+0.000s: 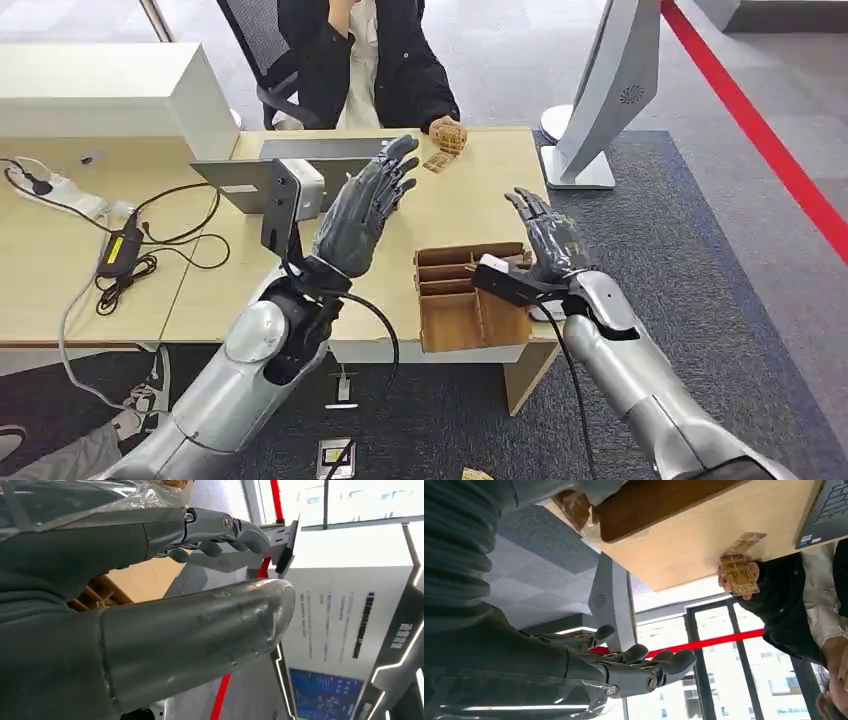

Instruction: Pass the card to the sensor for recognition and then transmit it.

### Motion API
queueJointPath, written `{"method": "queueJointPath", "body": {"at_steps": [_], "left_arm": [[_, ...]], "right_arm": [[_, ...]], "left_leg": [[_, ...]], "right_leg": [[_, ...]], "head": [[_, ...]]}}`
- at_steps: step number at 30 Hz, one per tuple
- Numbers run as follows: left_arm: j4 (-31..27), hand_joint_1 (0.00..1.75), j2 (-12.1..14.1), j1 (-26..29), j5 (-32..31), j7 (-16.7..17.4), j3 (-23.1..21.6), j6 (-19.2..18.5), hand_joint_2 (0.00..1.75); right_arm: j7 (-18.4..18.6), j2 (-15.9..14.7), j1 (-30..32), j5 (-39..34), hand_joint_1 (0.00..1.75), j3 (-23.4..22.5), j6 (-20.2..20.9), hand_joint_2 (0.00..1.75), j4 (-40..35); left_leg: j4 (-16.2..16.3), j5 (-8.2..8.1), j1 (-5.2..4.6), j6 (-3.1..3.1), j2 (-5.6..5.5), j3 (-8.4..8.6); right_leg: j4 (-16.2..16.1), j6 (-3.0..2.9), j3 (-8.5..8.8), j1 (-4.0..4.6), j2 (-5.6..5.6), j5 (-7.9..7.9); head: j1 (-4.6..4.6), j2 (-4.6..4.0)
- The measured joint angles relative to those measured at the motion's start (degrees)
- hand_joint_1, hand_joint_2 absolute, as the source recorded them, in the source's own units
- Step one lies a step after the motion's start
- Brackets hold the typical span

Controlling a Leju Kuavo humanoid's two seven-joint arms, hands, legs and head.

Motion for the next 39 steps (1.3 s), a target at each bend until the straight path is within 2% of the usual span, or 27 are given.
{"method": "queueJointPath", "body": {"at_steps": [11,13,18,24,32,39], "left_arm": [[0.0,0.00,-0.1,0.0,0.3,0.5,0.0,0.0,0.00],[0.0,0.00,-0.1,0.0,0.3,0.5,0.0,0.1,0.00],[0.0,0.00,-0.1,-0.1,0.7,0.5,0.0,0.6,0.00],[0.0,0.00,-0.2,-0.1,1.0,0.1,-0.1,1.2,0.00],[0.1,0.00,-0.9,-0.2,0.5,-1.0,0.0,2.5,0.00],[0.2,0.00,-1.1,0.2,-0.2,-1.8,0.4,2.4,0.00]], "right_arm": [[0.7,0.0,0.1,0.2,0.00,-0.8,0.0,1.75,-0.6],[0.6,0.0,0.3,-0.2,0.00,-1.2,-0.9,1.75,-0.9],[-2.0,0.0,0.5,-2.5,0.00,-2.7,-6.6,1.75,-2.2],[-3.1,0.0,0.9,-3.6,0.00,-4.3,-8.2,1.75,-4.0],[-1.9,0.4,2.3,-2.7,0.00,-4.9,-8.0,1.75,-4.9],[-0.5,0.4,1.7,-0.8,0.00,-4.5,-4.4,1.75,-3.7]], "left_leg": [[0.0,0.00,0.00,0.00,0.00,0.00],[0.0,0.00,0.00,0.00,0.00,0.00],[0.0,0.00,0.00,0.00,0.00,0.00],[0.0,0.00,0.00,0.00,0.00,0.00],[0.0,0.00,0.00,0.00,0.00,-0.02],[0.0,0.00,0.00,0.00,-0.01,-0.02]], "right_leg": [[0.0,0.00,-0.01,0.00,0.00,0.00],[0.0,0.00,0.00,0.00,0.00,0.00],[0.0,0.00,-0.01,-0.01,0.00,0.00],[0.0,0.00,-0.01,-0.01,0.00,0.00],[0.0,0.00,-0.01,0.00,0.00,0.00],[0.0,0.00,0.00,0.00,0.00,0.00]], "head": [[0.00,0.00],[0.00,0.00],[0.00,0.00],[0.00,0.00],[0.00,0.00],[0.00,0.00]]}}
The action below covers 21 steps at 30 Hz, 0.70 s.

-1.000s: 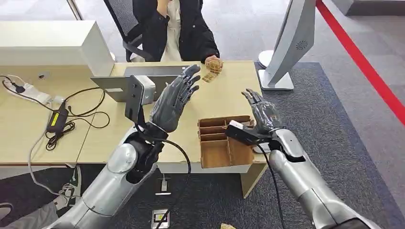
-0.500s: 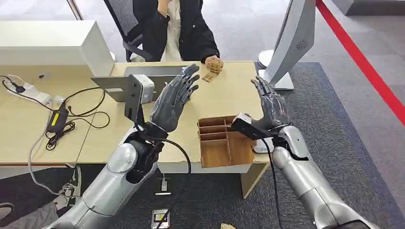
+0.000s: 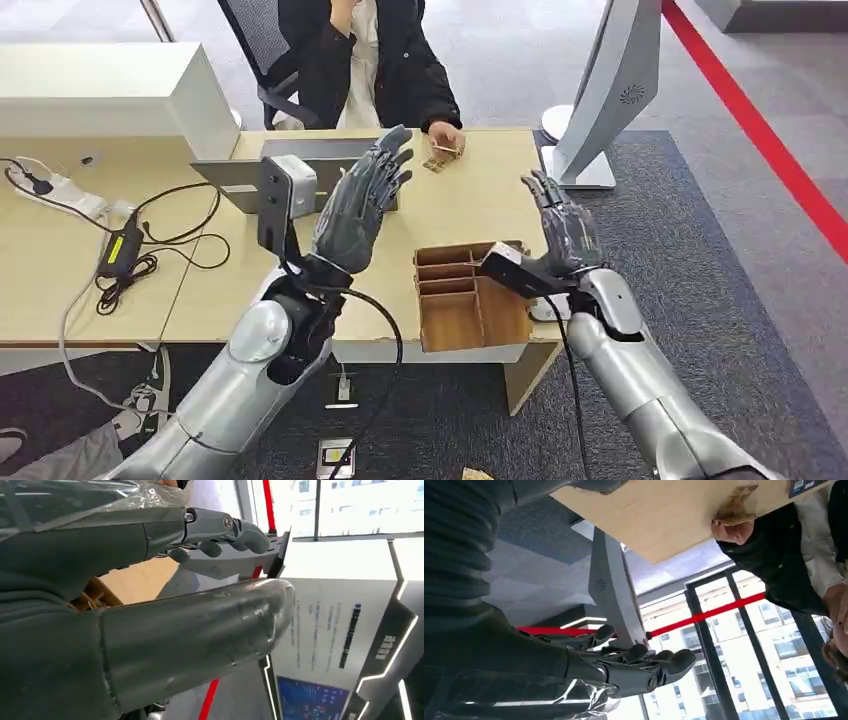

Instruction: Pass the card to the sensor for recognition and then transmit it.

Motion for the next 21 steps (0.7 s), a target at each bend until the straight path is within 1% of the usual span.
{"method": "queueJointPath", "body": {"at_steps": [3,8,15,21], "left_arm": [[0.0,0.00,0.0,0.3,-0.1,0.2,0.2,0.0,0.00],[-0.1,0.00,0.1,1.1,0.0,0.6,0.9,-0.1,0.00],[-0.1,0.00,0.1,1.1,0.0,0.8,1.0,0.0,0.00],[-0.2,0.00,0.6,1.2,0.0,1.3,1.0,0.1,0.00]], "right_arm": [[0.8,-0.1,-0.1,0.6,0.00,0.1,1.6,1.75,0.3],[1.5,-1.2,0.2,1.2,0.00,0.3,5.3,1.75,0.0],[1.5,-2.3,0.2,2.1,0.00,0.4,6.5,1.75,-0.2],[1.9,-3.8,0.4,2.5,0.00,0.4,8.2,1.75,-1.7]], "left_leg": [[0.0,0.00,0.00,0.00,0.00,0.00],[0.0,0.00,0.00,0.00,0.00,0.00],[0.0,0.00,0.00,0.00,0.00,0.01],[0.0,0.00,0.00,0.00,0.00,0.01]], "right_leg": [[0.0,0.00,0.00,0.00,0.00,0.00],[0.0,0.00,0.00,0.00,0.00,0.00],[0.0,0.00,0.00,0.00,0.00,0.00],[0.0,0.00,0.00,0.00,0.00,0.00]], "head": [[0.00,0.00],[0.00,0.00],[0.00,0.00],[0.00,0.00]]}}
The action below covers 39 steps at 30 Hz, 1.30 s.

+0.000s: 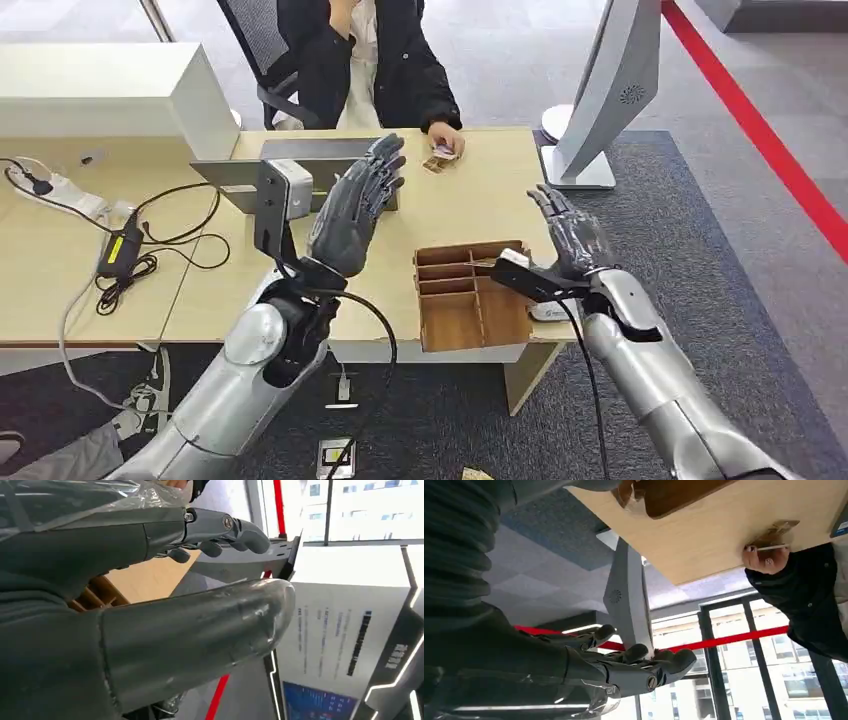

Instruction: Pass the card to the sensor for recognition and then transmit it.

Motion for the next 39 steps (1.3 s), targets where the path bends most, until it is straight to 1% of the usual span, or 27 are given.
{"method": "queueJointPath", "body": {"at_steps": [6,13,20,28,33,39], "left_arm": [[0.0,0.00,0.0,-0.1,0.5,0.0,0.0,0.0,0.00],[0.0,0.00,0.0,-0.2,0.5,0.0,-0.1,0.0,0.00],[0.0,0.00,0.0,-0.4,1.0,-0.2,-0.1,-0.5,0.00],[0.2,0.00,0.0,-0.3,0.8,-1.5,0.0,-2.0,0.00],[0.6,0.00,0.0,-0.3,0.5,-1.6,0.1,-2.6,0.00],[0.6,0.00,-0.1,-0.3,0.2,-1.7,0.3,-3.3,0.00]], "right_arm": [[0.1,-0.9,0.9,-0.1,0.00,0.0,3.3,1.75,-3.3],[0.1,-1.2,1.2,-0.4,0.00,0.3,3.9,1.75,-5.8],[-0.9,-1.2,1.5,-2.4,0.00,0.8,6.3,1.75,-8.0],[-1.1,-1.2,2.8,-2.9,0.00,1.7,10.1,1.75,-9.9],[-1.2,-1.2,2.9,-3.6,0.00,2.1,12.7,1.75,-10.9],[-1.7,-0.8,2.9,-4.3,0.00,2.7,13.6,1.75,-11.0]], "left_leg": [[0.0,0.00,0.00,0.00,0.00,0.00],[0.0,0.00,0.00,0.00,0.00,0.00],[0.0,0.00,0.00,0.00,0.00,-0.01],[0.0,0.00,0.00,0.00,0.00,-0.01],[0.0,0.00,0.00,0.00,0.00,-0.01],[0.0,0.00,0.00,0.00,0.00,-0.01]], "right_leg": [[0.0,0.00,0.00,0.00,0.00,0.00],[0.0,0.00,0.00,0.00,0.00,0.00],[0.0,0.00,0.00,0.00,0.00,0.00],[0.0,0.00,0.00,0.00,0.00,0.00],[0.0,0.00,0.00,0.00,0.00,0.00],[0.0,0.00,0.00,0.00,0.00,0.00]], "head": [[-0.02,0.00],[0.00,0.00],[0.00,0.00],[0.00,0.00],[0.00,0.00],[0.00,0.00]]}}
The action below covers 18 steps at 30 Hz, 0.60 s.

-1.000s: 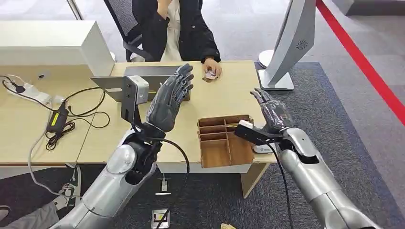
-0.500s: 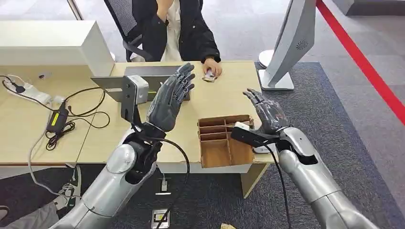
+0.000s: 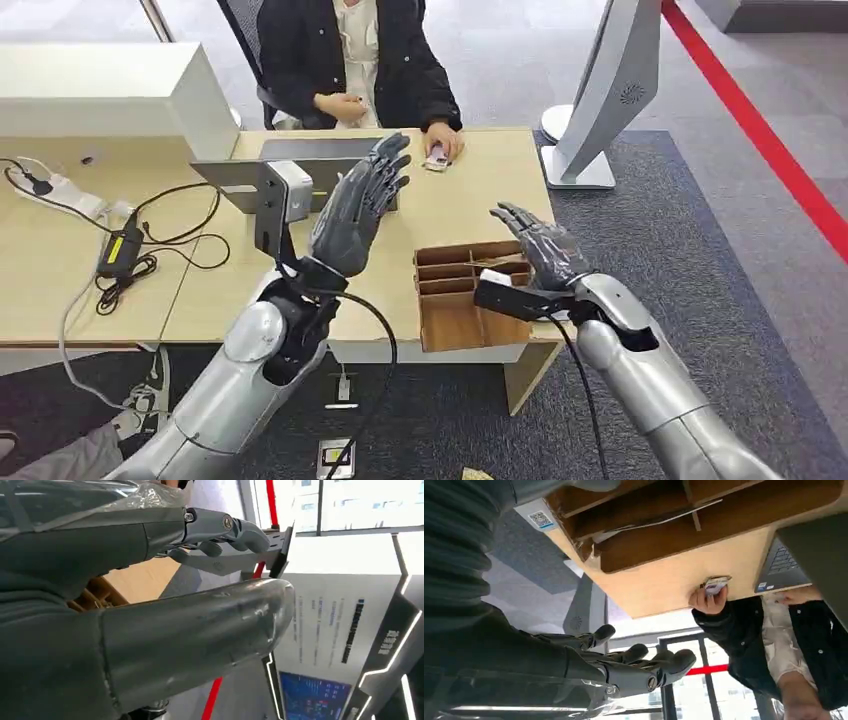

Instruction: Pass the card to the sensor for recognition and then transmit it.

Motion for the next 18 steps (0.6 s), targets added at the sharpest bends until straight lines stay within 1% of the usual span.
{"method": "queueJointPath", "body": {"at_steps": [6,14,18], "left_arm": [[0.0,0.00,0.0,0.1,-0.2,-0.1,0.0,-0.9,0.00],[0.0,0.00,-0.6,0.0,-0.1,0.3,0.0,-1.5,0.00],[0.0,0.00,-0.6,-0.1,0.0,0.3,0.0,-1.6,0.00]], "right_arm": [[-0.6,0.9,-0.3,-1.5,0.00,0.5,-1.6,1.75,0.4],[-2.1,3.2,-1.5,-2.7,0.00,1.1,-4.8,1.75,3.5],[-2.2,3.7,-1.7,-2.7,0.00,1.2,-5.2,1.75,4.5]], "left_leg": [[0.0,0.00,0.00,0.00,0.00,-0.01],[0.0,0.00,0.00,0.00,-0.01,0.00],[0.0,0.00,0.00,0.00,-0.01,-0.01]], "right_leg": [[0.0,0.00,0.00,0.00,0.00,0.00],[0.0,0.00,0.00,0.00,0.00,0.00],[0.0,0.00,0.00,0.00,0.00,0.00]], "head": [[0.00,0.00],[0.00,0.00],[0.00,0.00]]}}
